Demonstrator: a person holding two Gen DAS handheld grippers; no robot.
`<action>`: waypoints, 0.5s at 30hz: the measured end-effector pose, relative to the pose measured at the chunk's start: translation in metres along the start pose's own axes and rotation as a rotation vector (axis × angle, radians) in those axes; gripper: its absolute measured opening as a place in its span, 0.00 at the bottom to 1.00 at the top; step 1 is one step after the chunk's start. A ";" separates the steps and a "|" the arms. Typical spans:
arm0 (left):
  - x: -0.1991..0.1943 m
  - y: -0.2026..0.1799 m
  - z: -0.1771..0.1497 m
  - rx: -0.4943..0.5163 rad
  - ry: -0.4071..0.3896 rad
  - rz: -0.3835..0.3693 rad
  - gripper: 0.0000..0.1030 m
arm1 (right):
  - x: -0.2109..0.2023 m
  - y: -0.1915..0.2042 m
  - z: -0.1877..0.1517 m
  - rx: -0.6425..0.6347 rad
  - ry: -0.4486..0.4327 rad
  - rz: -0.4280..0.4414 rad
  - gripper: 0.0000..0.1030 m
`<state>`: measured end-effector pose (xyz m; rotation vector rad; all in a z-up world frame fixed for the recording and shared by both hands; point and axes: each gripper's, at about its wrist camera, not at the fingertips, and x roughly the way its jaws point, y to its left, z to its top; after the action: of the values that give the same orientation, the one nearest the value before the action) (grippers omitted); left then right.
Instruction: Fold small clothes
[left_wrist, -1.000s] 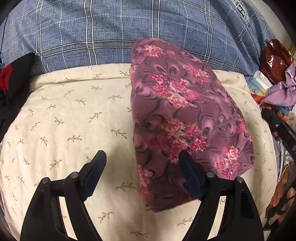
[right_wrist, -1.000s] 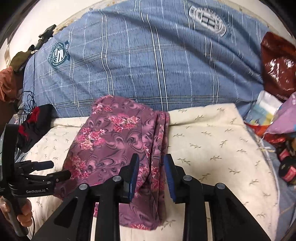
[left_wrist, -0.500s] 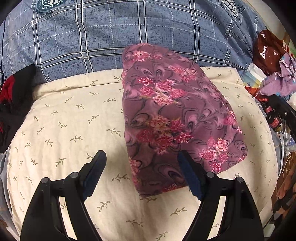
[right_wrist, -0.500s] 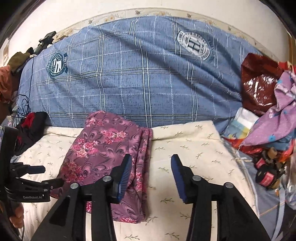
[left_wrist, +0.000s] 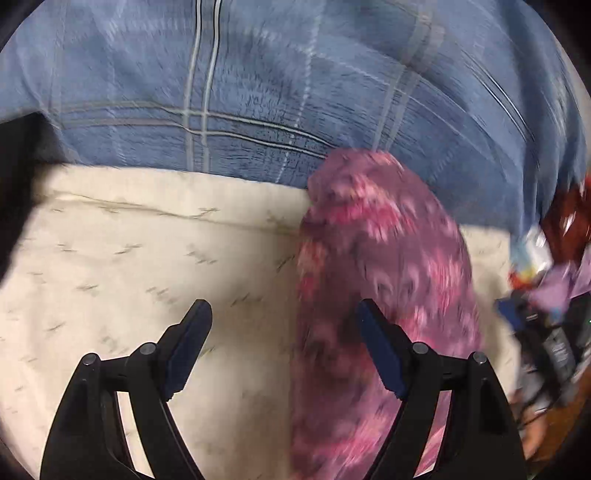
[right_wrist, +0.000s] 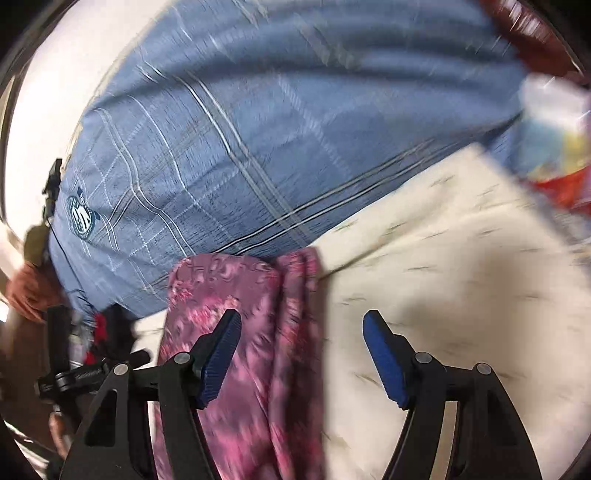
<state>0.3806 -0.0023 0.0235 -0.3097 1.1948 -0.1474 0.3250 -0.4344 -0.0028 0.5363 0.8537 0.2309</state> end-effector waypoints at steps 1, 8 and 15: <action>0.007 0.002 0.005 -0.020 0.016 -0.020 0.78 | 0.013 0.001 0.002 0.009 0.021 0.013 0.68; 0.029 -0.010 0.022 0.001 0.005 -0.114 0.78 | 0.076 0.043 0.011 -0.151 0.098 -0.019 0.11; 0.048 -0.018 0.021 -0.004 0.051 -0.048 0.77 | 0.090 0.020 0.006 -0.121 0.161 -0.185 0.11</action>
<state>0.4182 -0.0289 -0.0066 -0.3400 1.2390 -0.1963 0.3876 -0.3835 -0.0478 0.3265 1.0331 0.1568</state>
